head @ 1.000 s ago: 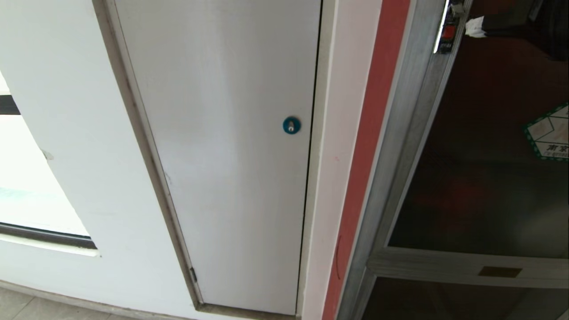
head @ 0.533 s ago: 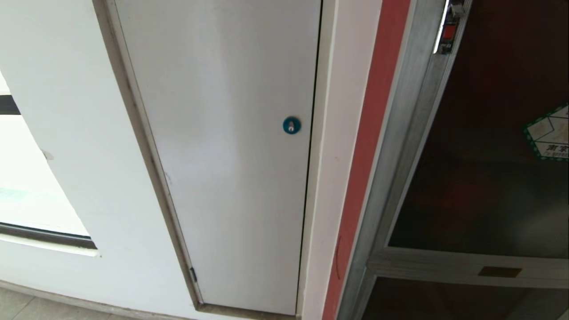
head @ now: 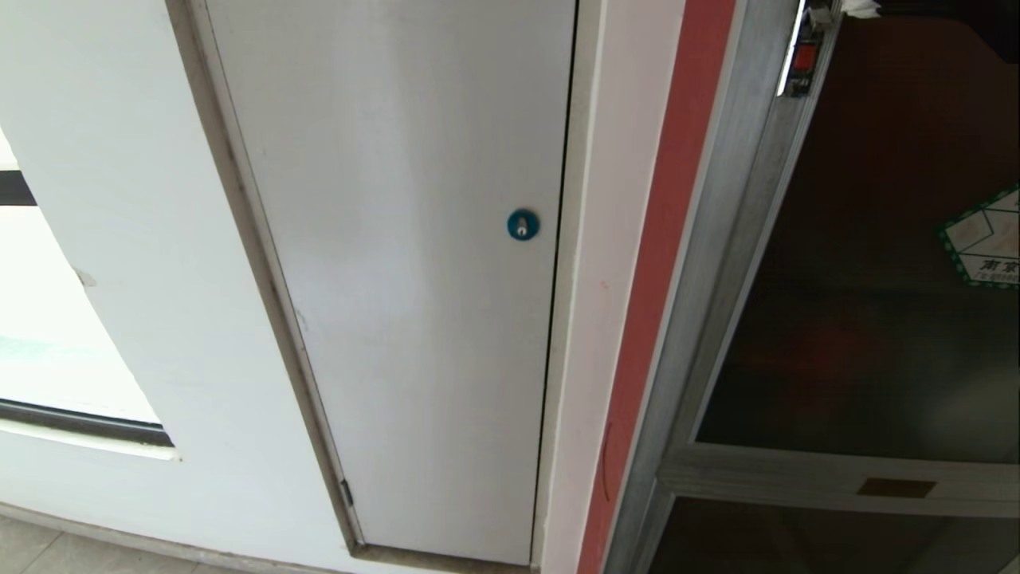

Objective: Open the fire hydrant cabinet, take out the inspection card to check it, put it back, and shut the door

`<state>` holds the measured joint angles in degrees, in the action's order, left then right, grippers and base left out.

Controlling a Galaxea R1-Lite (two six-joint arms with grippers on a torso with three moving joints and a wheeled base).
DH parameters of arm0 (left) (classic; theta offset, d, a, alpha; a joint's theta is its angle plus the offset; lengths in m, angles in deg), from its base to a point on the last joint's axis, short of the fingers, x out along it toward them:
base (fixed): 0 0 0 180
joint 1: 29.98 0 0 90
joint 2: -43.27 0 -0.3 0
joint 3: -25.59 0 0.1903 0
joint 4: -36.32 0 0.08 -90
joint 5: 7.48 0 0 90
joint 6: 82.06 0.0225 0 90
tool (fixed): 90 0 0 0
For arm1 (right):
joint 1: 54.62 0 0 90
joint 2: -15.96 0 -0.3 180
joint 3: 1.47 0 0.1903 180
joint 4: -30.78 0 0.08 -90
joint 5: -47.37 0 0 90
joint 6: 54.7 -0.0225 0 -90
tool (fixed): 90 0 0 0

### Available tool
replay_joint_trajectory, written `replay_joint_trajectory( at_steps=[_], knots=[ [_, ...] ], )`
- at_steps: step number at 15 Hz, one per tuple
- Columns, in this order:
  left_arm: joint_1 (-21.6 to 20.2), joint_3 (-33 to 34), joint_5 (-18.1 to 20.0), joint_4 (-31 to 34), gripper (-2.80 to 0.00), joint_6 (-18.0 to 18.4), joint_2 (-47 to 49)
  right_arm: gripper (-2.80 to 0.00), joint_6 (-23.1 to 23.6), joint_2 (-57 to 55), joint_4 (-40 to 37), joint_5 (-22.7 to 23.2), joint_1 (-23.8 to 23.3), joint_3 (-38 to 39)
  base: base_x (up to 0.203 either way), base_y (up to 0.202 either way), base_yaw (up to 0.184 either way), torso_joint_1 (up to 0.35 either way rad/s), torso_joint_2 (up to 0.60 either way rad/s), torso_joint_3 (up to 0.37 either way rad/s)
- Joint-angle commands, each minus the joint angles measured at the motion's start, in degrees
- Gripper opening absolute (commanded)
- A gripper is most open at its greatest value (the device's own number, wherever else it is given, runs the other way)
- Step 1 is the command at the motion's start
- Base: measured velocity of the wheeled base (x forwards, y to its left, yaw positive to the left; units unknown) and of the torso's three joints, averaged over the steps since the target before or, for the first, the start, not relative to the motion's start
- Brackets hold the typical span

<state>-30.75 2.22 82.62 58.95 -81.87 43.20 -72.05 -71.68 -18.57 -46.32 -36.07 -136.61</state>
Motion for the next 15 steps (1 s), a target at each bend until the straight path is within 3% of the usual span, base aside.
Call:
replay_joint_trajectory(
  at_steps=[1, 15],
  knots=[
    [-0.02, 0.35, -0.01, -0.05, -2.8, 0.06, -0.01, -2.8, -0.05, -0.69, 0.21, 0.23, 0.0, -0.09, 0.0, 0.0, 0.0, 0.0, 0.0, 0.0],
    [-0.02, 0.35, -0.01, -0.05, -2.8, -0.02, -0.01, -2.8, 0.56, -2.36, 2.0, 0.7, -0.4, -0.29, 0.0, 0.0, 0.0, 0.0, 0.0, 0.0]
  ],
)
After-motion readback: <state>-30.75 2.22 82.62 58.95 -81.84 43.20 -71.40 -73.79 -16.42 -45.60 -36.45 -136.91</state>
